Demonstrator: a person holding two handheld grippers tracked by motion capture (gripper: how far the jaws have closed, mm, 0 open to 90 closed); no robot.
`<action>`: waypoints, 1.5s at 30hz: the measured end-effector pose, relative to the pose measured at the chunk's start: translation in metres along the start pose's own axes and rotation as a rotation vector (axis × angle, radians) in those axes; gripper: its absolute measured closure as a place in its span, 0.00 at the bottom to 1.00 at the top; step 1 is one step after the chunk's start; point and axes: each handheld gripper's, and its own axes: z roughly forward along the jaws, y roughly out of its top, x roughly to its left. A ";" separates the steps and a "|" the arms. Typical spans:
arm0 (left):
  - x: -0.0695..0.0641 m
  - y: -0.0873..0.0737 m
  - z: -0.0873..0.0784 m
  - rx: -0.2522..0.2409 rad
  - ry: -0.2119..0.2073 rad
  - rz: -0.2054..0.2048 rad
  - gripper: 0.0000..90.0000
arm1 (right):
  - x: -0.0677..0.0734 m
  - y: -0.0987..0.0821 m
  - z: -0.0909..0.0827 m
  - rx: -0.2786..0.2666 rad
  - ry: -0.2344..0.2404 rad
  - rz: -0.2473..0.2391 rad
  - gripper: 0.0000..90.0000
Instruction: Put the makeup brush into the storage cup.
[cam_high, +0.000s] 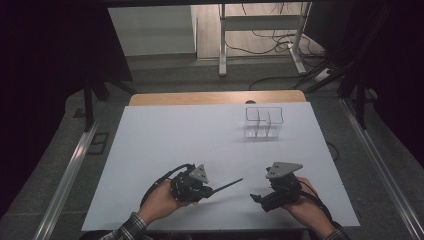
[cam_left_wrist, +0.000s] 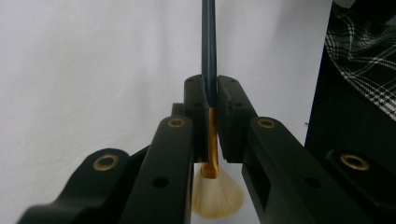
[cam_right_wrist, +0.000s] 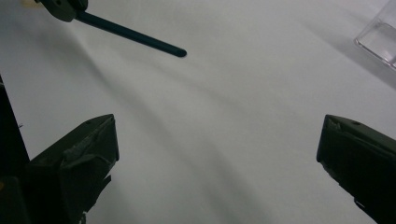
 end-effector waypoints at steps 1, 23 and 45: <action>-0.001 0.001 0.001 0.001 -0.004 0.003 0.93 | 0.001 0.001 0.001 0.000 0.003 -0.008 0.00; -0.006 0.009 0.008 0.019 -0.042 0.051 0.93 | 0.019 0.022 0.021 0.050 0.062 -0.065 0.00; -0.010 0.016 0.010 0.033 -0.056 0.088 0.93 | 0.035 0.041 0.041 0.115 0.124 -0.175 0.04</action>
